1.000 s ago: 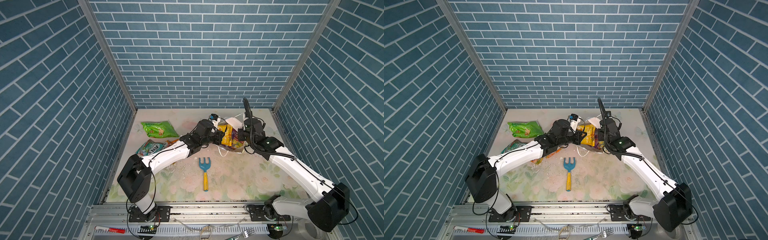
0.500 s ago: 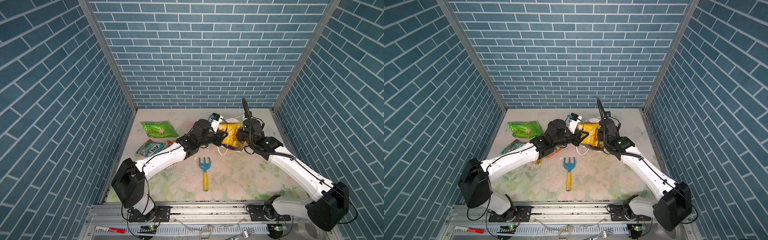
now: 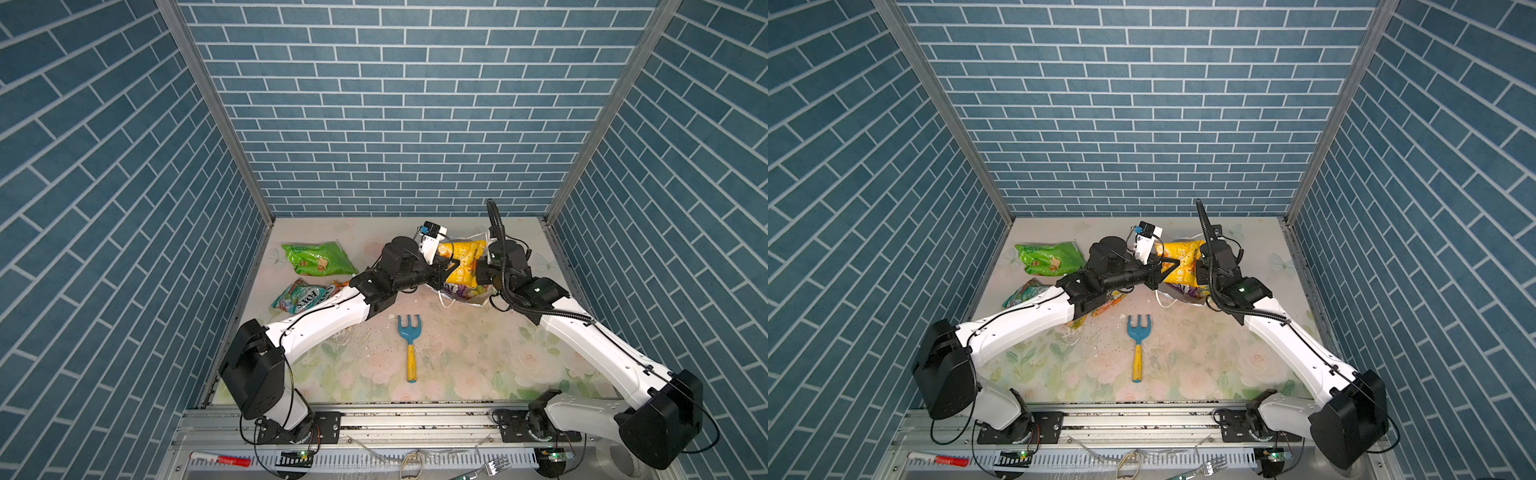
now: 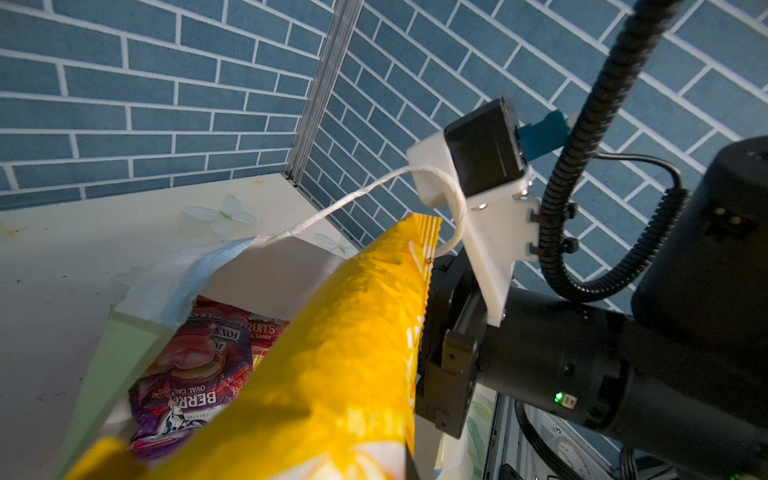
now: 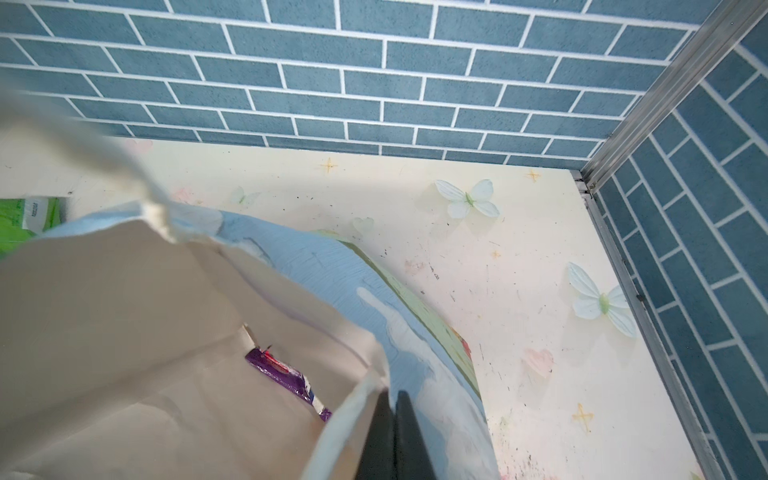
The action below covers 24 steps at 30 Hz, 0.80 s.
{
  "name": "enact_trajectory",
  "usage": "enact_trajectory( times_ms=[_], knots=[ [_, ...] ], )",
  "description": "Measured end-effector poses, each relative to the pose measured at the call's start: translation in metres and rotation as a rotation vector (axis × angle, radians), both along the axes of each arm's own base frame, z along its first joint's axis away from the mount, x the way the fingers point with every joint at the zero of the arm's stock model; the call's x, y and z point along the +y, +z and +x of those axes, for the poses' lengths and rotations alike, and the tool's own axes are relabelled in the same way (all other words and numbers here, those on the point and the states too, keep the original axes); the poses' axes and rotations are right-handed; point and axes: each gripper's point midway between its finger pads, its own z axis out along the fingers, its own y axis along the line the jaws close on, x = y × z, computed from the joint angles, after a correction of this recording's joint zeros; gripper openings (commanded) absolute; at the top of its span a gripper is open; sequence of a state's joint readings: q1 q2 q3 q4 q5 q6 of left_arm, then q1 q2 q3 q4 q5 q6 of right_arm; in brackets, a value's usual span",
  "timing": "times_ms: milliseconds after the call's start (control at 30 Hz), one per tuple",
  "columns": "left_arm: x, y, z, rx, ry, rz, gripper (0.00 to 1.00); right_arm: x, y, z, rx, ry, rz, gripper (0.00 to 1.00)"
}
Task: Take the snacks out of the paper bag
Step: 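Lift the yellow corn snack bag upward out of the paper bag with the left gripper, then carry the yellow corn snack bag with the left gripper over the snack pile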
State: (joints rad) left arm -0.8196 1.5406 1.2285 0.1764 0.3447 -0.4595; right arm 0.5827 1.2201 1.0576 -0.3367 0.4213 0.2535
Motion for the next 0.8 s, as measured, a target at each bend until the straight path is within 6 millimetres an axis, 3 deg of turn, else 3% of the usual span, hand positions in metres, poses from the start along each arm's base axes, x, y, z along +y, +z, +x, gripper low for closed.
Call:
enact_trajectory(
  times_ms=[800],
  knots=[
    [0.024, -0.014, 0.015, 0.028, 0.101, 0.104, 0.0, -0.006, 0.002, -0.017, -0.019, 0.002, 0.065, 0.0]
  ],
)
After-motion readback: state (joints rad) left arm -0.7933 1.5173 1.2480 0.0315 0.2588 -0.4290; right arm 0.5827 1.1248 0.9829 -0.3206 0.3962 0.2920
